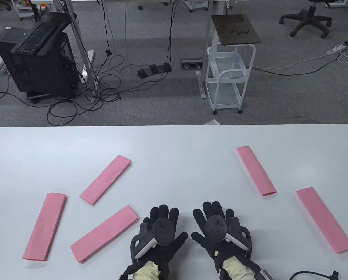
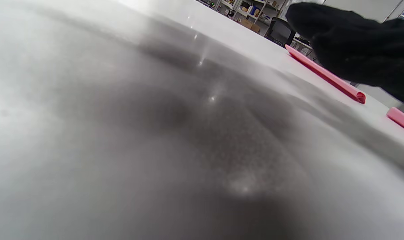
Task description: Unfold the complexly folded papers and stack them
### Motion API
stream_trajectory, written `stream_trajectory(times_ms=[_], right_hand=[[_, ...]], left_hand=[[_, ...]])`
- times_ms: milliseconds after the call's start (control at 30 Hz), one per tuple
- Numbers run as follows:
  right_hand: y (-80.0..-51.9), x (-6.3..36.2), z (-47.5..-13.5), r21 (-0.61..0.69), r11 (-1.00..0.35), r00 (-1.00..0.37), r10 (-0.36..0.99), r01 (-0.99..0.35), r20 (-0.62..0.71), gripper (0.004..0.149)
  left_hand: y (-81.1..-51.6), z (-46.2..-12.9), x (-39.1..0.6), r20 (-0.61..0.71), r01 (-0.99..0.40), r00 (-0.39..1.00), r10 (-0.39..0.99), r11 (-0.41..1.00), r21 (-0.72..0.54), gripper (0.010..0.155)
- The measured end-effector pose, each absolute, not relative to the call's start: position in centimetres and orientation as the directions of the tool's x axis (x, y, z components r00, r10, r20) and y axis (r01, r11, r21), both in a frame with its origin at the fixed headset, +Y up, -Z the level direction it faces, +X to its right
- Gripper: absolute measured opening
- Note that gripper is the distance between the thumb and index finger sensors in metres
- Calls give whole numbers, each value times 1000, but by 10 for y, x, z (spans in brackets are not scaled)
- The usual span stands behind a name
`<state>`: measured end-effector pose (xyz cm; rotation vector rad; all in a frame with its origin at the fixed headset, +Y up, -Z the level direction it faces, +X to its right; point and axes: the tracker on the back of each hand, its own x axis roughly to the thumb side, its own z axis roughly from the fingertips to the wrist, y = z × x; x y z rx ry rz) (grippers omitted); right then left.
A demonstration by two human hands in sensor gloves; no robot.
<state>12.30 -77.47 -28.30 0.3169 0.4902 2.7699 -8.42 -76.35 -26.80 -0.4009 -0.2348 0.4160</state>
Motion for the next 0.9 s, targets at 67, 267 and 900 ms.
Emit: stream_trajectory(times_ms=[67,267,900], right_hand=[[-774,123,-283,367,-889,-924,349,-273,158,68],[-771,132,-289,369,-868,-911,397,-333,112,70],[-750,350,-314,144,-885,-804,320,-442,-501,79]], left_hand=[[-763,-267,-84,140,-348,888,439,838,-420,78],[-759,-266,-82,163,-348,882,443,843,-410,78],[-759,-261,-75,198,-338,873,446,845,-415,78]])
